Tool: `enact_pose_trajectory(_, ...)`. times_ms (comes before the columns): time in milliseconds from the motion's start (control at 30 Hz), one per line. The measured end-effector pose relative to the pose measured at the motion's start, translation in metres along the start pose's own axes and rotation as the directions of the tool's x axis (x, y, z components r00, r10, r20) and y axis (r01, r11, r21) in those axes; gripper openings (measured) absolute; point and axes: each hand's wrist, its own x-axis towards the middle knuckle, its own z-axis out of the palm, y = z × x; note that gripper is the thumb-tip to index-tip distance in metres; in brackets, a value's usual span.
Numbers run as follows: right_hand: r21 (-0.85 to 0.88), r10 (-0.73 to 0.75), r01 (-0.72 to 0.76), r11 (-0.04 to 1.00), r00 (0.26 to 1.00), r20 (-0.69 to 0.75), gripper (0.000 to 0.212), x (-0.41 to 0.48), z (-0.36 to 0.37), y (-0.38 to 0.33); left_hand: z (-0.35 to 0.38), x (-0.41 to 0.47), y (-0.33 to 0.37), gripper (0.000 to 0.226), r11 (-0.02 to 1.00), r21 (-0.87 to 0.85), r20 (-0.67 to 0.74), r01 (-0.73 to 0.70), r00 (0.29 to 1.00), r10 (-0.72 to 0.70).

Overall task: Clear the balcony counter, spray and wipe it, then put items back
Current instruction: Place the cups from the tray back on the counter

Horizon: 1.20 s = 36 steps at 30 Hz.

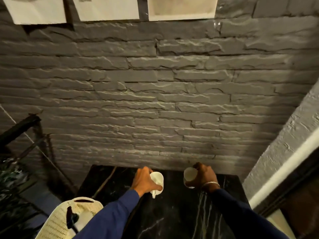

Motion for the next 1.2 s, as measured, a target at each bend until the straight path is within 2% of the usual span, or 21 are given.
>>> enact_pose_trajectory(233, 0.03, 0.13, -0.131, 0.991, 0.991, 0.033, 0.074, 0.012, 0.031, 0.047, 0.05, 0.027, 0.009, 0.081, 0.998, -0.002, 0.056, 0.064, 0.996, -0.064)
enact_pose_trajectory(533, 0.147, 0.234, -0.236, 0.961, 0.972, 0.029, 0.069, 0.04, 0.068, 0.064, 0.082, 0.067, 0.016, 0.078, 0.997, 0.002, 0.059, 0.08, 0.995, -0.08)
enact_pose_trajectory(733, 0.157, 0.279, -0.277, 0.948, 0.96, 0.006, 0.087, 0.065, 0.083, 0.057, 0.1, 0.096, 0.019, 0.078, 0.996, 0.015, 0.051, 0.094, 0.994, -0.094)
enact_pose_trajectory(933, 0.157, 0.269, -0.269, 0.95, 0.963, 0.024, 0.086, 0.077, 0.101, 0.06, 0.117, 0.117, 0.015, 0.07, 0.994, 0.103, 0.062, 0.047, 0.997, -0.054)
enact_pose_trajectory(1067, 0.212, 0.279, -0.271, 0.939, 0.96, -0.01, 0.087, 0.077, 0.106, 0.057, 0.117, 0.124, 0.015, 0.068, 0.995, 0.091, 0.069, 0.048, 0.996, -0.054)
enact_pose_trajectory(1200, 0.195, 0.332, -0.325, 0.925, 0.943, -0.003, 0.1, 0.081, 0.111, 0.056, 0.115, 0.126, 0.018, 0.069, 0.996, 0.077, 0.088, 0.046, 0.995, -0.053)
